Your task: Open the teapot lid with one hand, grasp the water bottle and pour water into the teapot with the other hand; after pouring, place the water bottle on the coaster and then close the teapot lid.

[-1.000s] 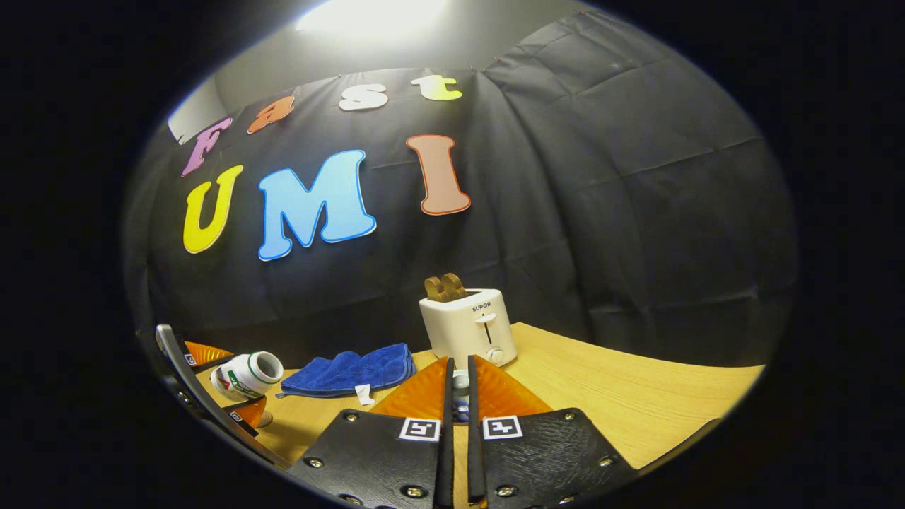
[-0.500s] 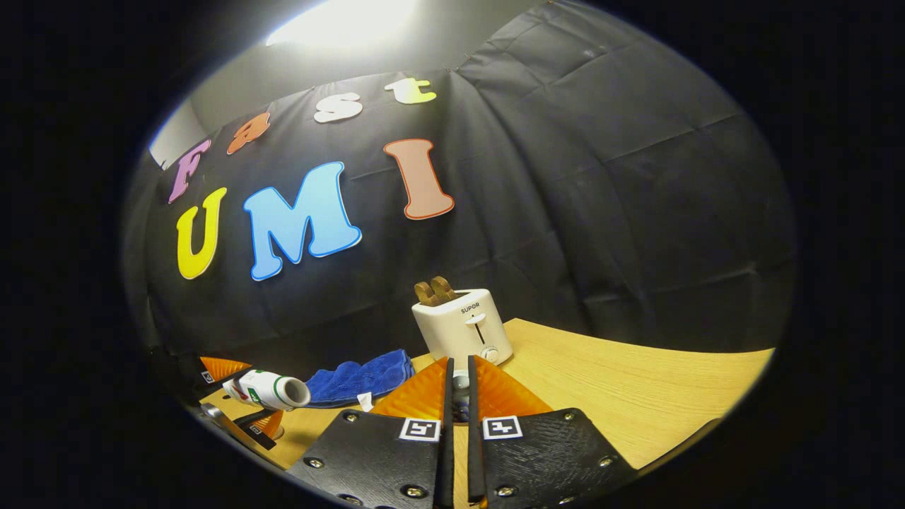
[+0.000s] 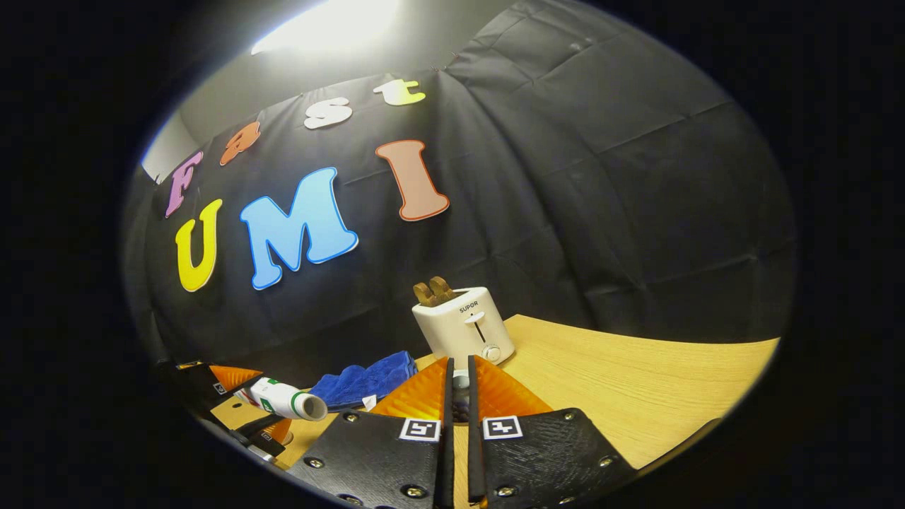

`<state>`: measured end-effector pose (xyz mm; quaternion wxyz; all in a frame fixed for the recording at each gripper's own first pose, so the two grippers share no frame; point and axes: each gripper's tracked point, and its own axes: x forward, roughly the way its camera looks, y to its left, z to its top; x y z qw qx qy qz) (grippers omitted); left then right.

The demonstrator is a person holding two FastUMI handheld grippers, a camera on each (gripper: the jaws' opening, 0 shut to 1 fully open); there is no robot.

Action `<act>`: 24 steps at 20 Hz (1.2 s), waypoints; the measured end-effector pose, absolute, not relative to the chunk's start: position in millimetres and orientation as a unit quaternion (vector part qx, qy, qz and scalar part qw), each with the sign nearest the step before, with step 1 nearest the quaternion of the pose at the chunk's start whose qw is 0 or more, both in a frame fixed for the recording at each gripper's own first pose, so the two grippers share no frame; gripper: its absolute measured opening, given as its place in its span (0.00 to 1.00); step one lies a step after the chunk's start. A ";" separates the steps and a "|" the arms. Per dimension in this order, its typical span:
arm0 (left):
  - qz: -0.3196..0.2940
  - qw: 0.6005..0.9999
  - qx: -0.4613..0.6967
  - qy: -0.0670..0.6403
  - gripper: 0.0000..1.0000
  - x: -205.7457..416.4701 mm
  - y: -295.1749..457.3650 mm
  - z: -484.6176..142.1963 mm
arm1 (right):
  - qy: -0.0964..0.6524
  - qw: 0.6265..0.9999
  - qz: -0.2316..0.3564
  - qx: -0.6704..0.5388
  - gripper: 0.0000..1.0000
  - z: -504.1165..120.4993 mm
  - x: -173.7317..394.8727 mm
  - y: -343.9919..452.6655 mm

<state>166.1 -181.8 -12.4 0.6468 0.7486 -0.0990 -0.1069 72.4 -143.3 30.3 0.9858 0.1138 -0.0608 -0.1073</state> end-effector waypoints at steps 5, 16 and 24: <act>-0.101 0.618 0.771 -0.116 0.81 164.9 -185.0 -10.1 | -0.063 0.986 -0.107 0.111 0.07 32.3 71.4 -143.3; -0.106 0.590 0.790 -0.129 0.81 163.4 -190.3 -7.4 | -0.063 0.986 -0.105 0.110 0.07 32.9 70.6 -142.7; -0.103 0.563 0.807 -0.145 0.78 164.1 -191.7 -3.4 | -0.065 0.986 -0.106 0.113 0.07 33.7 70.1 -144.7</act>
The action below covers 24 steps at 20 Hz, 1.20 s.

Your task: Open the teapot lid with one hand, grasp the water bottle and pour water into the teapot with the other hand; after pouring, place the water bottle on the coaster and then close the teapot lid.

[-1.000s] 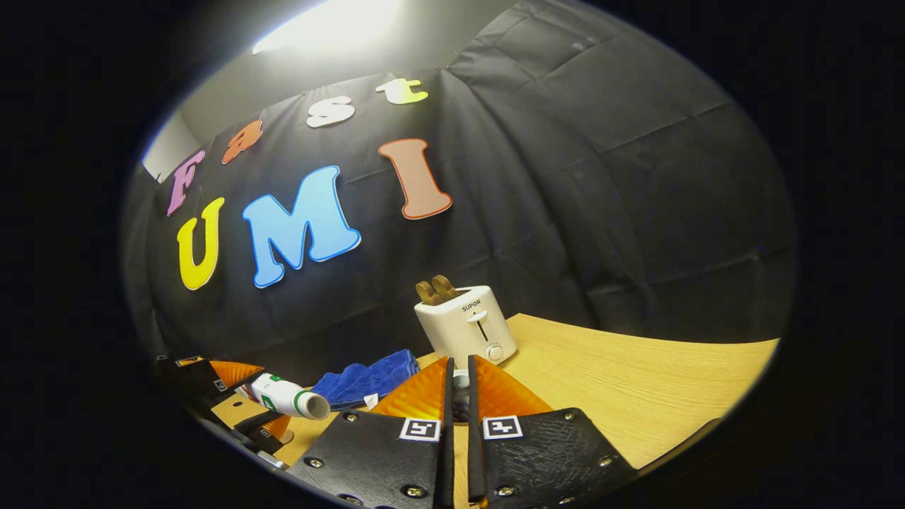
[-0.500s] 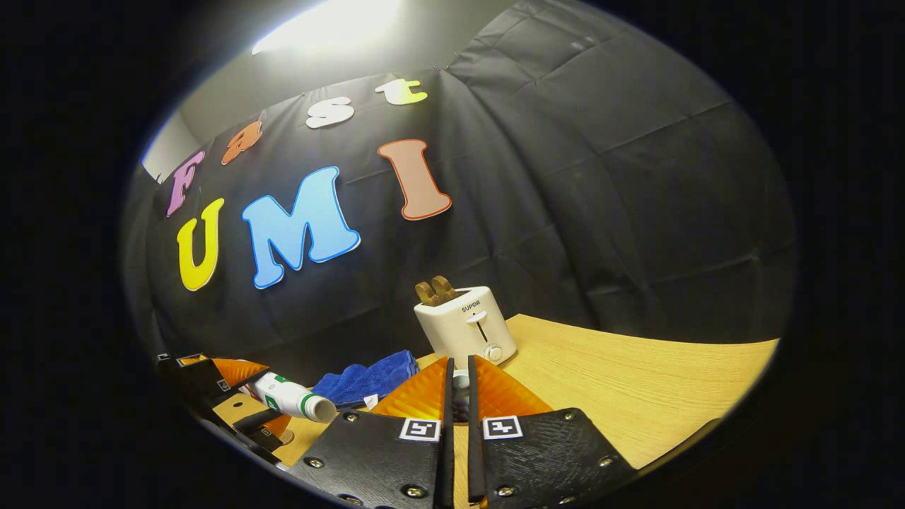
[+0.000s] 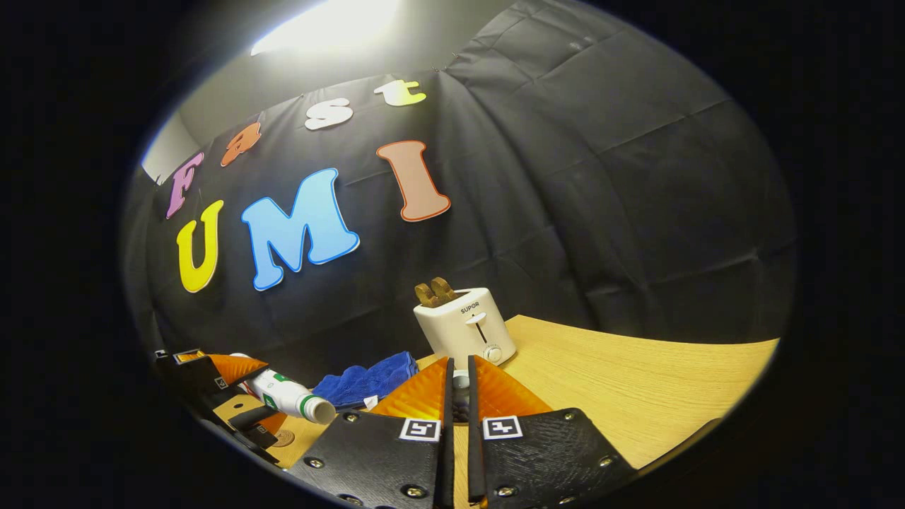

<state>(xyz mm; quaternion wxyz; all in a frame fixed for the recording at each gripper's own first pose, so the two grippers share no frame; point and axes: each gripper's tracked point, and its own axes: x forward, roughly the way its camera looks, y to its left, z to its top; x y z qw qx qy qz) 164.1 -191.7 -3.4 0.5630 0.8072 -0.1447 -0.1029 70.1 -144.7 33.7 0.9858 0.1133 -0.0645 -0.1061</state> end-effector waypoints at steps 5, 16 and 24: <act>-0.104 0.547 0.816 -0.155 0.81 164.2 -193.7 -1.0 | -0.064 0.986 -0.106 0.112 0.07 33.8 71.2 -144.1; -0.107 0.503 0.838 -0.181 0.72 160.8 -209.1 4.6 | -0.065 0.986 -0.104 0.114 0.07 34.7 69.9 -144.4; -0.105 0.480 0.848 -0.198 0.80 158.8 -216.7 9.5 | -0.065 0.985 -0.105 0.118 0.07 33.8 70.3 -145.7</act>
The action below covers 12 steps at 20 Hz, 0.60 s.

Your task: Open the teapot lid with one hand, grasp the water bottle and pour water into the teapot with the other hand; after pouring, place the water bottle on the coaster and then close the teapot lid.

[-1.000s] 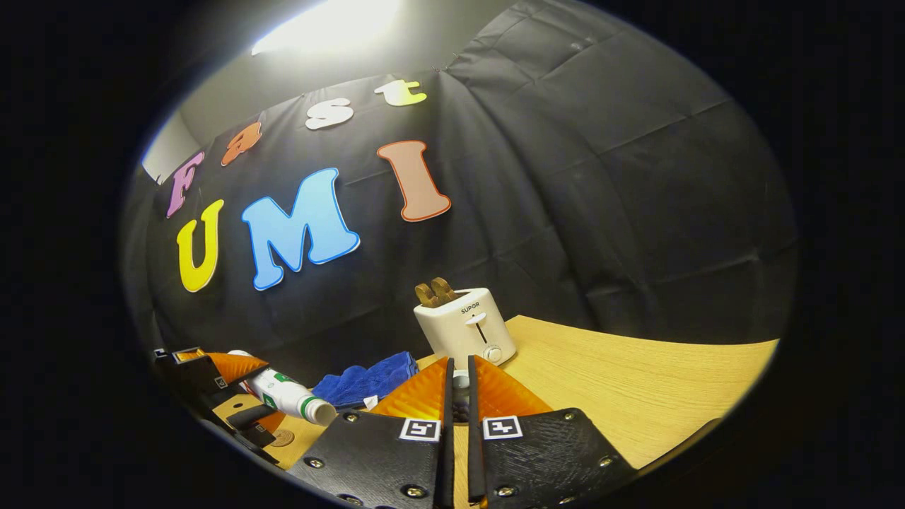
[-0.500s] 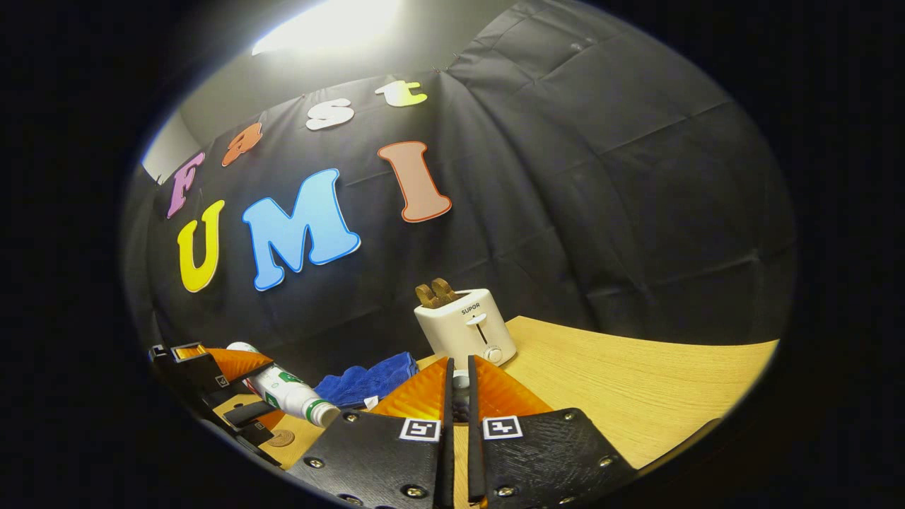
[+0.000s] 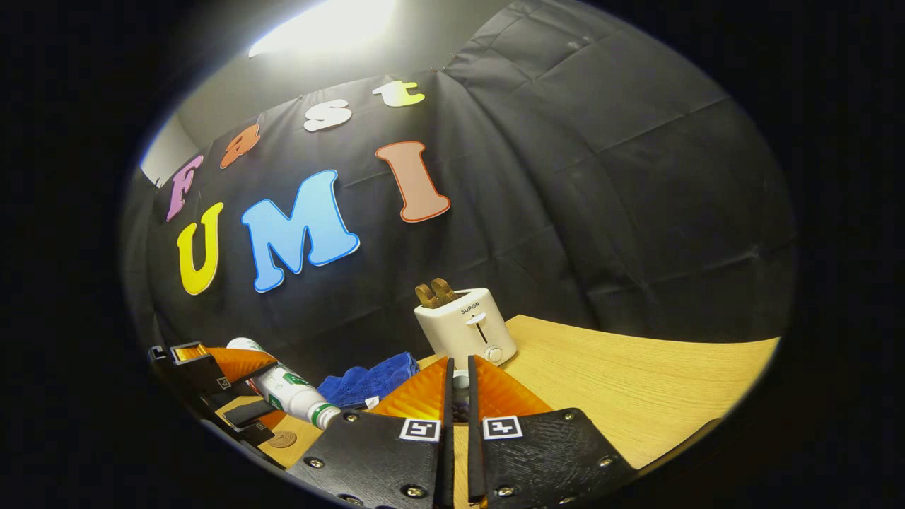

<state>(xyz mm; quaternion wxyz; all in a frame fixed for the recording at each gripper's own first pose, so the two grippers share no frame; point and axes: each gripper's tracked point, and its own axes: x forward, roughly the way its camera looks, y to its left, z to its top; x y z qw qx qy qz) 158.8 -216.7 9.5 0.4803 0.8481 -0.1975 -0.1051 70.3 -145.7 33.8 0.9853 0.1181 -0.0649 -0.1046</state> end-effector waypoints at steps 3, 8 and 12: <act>-0.103 0.475 0.850 -0.201 0.77 158.8 -218.4 11.8 | -0.064 0.985 -0.104 0.119 0.07 33.5 70.5 -145.4; -0.100 0.466 0.855 -0.207 0.81 156.9 -221.2 12.6 | -0.062 0.986 -0.104 0.117 0.07 32.6 71.1 -144.9; -0.098 0.461 0.856 -0.213 0.75 155.7 -221.4 11.5 | -0.061 0.986 -0.103 0.117 0.07 32.3 71.1 -144.1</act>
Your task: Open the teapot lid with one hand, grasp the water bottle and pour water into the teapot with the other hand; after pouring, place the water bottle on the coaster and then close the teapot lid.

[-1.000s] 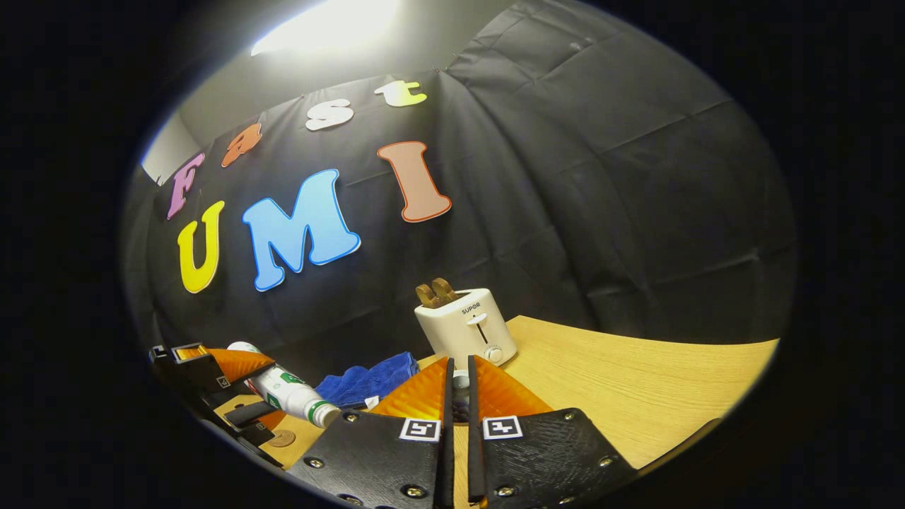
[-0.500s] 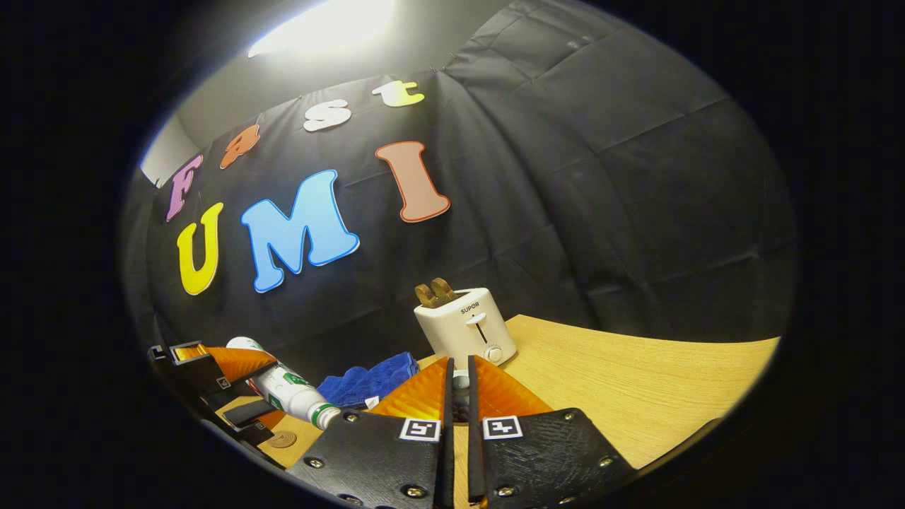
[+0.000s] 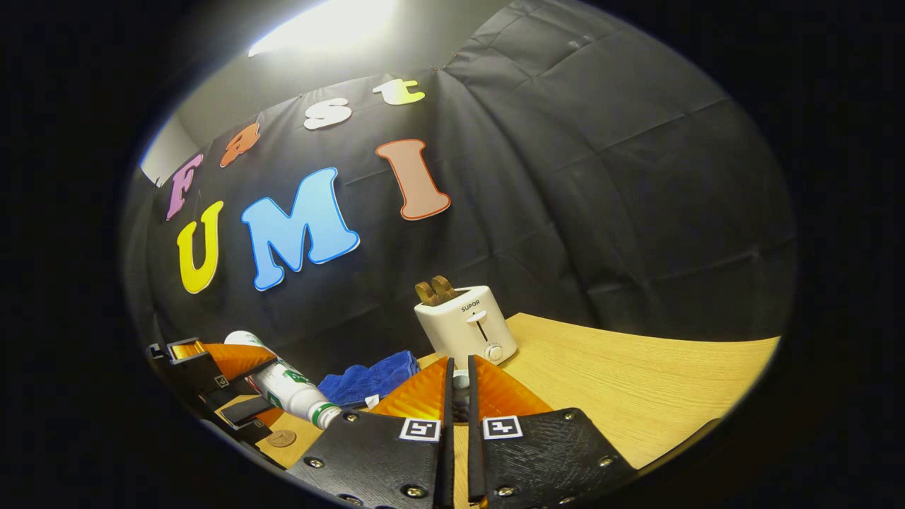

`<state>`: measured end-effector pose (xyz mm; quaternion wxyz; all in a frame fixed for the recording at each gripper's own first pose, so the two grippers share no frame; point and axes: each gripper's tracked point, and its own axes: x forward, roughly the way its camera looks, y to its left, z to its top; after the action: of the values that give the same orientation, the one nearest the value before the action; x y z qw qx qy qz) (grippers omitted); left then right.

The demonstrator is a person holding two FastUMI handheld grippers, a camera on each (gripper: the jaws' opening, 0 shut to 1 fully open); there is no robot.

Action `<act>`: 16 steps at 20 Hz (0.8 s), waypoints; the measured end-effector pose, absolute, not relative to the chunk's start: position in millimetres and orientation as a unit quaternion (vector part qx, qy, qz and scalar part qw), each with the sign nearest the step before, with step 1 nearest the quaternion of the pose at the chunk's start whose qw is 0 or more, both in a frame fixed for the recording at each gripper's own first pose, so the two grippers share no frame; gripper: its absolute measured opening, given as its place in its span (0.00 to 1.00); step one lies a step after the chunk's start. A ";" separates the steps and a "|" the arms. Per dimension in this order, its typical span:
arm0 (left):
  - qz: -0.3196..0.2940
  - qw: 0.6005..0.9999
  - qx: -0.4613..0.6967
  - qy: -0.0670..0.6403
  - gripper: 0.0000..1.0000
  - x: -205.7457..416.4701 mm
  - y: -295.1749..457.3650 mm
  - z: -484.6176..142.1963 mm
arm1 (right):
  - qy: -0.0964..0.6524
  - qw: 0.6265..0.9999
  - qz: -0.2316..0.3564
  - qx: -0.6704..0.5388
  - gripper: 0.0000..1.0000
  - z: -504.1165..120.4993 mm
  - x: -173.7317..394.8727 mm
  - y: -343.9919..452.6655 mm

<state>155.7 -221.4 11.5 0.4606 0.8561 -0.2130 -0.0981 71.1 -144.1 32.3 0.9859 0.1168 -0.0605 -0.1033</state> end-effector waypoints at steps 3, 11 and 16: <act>-0.103 0.468 0.852 -0.209 0.81 157.1 -219.5 12.2 | -0.061 0.986 -0.103 0.116 0.07 32.6 71.5 -144.8; -0.172 0.623 0.755 -0.114 0.82 167.5 -197.5 -22.1 | -0.067 0.985 -0.103 0.121 0.07 34.9 69.4 -146.2; -0.176 0.733 0.651 -0.086 0.79 163.6 -174.6 -22.1 | -0.065 0.986 -0.089 0.124 0.07 33.4 71.8 -138.3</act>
<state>163.6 -174.6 -22.1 0.7335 0.6509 -0.0857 -0.1763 71.8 -138.3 33.4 0.9862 0.1239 -0.0647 -0.0893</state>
